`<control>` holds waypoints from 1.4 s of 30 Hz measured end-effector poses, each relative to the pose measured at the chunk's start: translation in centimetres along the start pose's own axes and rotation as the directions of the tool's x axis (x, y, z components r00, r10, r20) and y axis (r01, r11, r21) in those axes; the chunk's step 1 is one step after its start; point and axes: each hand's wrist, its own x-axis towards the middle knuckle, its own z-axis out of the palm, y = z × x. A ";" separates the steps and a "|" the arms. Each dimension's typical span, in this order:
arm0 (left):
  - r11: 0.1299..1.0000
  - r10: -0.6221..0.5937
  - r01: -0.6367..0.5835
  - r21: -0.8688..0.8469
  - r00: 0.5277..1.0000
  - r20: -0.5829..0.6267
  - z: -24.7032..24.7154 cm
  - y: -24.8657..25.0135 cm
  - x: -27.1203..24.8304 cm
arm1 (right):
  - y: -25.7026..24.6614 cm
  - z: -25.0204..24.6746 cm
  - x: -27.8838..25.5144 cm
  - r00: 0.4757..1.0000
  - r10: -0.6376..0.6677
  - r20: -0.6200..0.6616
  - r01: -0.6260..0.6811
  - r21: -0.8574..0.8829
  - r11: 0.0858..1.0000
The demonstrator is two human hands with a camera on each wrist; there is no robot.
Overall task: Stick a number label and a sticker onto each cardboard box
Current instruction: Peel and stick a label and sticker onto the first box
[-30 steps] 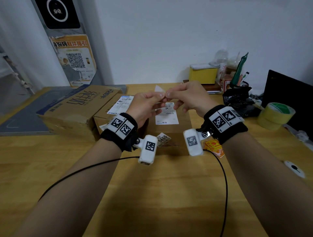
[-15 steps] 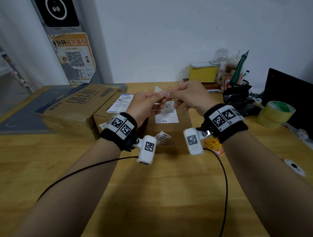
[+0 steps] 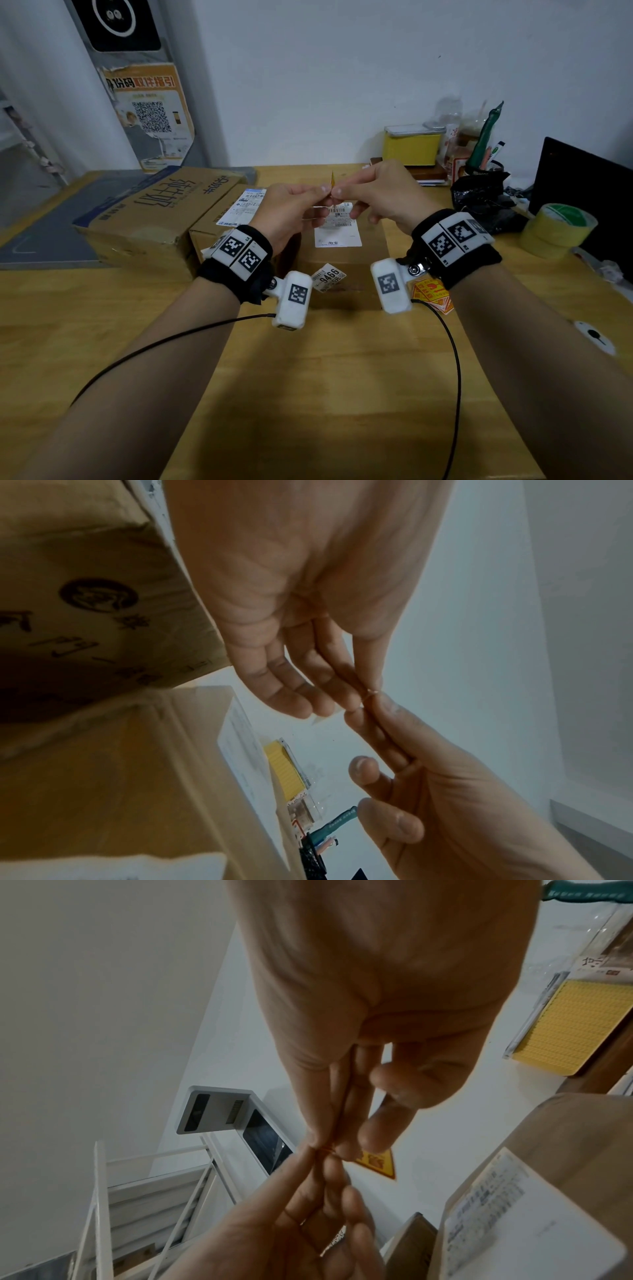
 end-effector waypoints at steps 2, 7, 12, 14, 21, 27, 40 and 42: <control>1.000 -0.002 0.002 -0.010 1.000 -0.002 0.0 0.0 0.0 | 0.2 0.0 0.0 1.000 -0.002 -0.011 0.002 0.013 1.000; 1.000 0.000 0.000 -0.027 1.000 -0.003 0.0 -0.1 -0.1 | 0.3 -0.1 0.1 1.000 -0.013 -0.005 0.013 0.036 0.999; 0.999 0.017 -0.017 -0.028 1.000 -0.005 0.1 -0.2 -0.1 | 0.4 -0.2 0.2 1.000 -0.001 -0.005 0.001 0.056 0.998; 1.000 0.026 -0.026 -0.017 1.000 -0.006 0.2 -0.3 -0.2 | 0.4 -0.2 0.2 1.000 0.004 -0.008 -0.003 0.061 0.998; 0.997 0.061 -0.061 0.057 0.998 -0.008 0.6 -0.2 -0.2 | 0.3 -0.1 0.1 1.000 0.000 -0.020 0.001 0.072 0.997; 0.994 0.060 -0.061 0.092 0.998 0.015 0.6 -0.2 -0.2 | 0.1 0.1 -0.2 1.000 -0.004 -0.011 0.005 0.084 0.996; 0.985 0.060 -0.065 0.158 0.997 0.039 0.6 0.2 -0.5 | -0.3 0.2 -0.4 0.999 0.013 -0.038 -0.012 0.030 0.999; 0.991 0.033 -0.033 0.132 0.999 0.002 0.6 0.2 -0.5 | -0.3 0.1 -0.4 0.998 0.026 -0.060 -0.024 0.035 0.999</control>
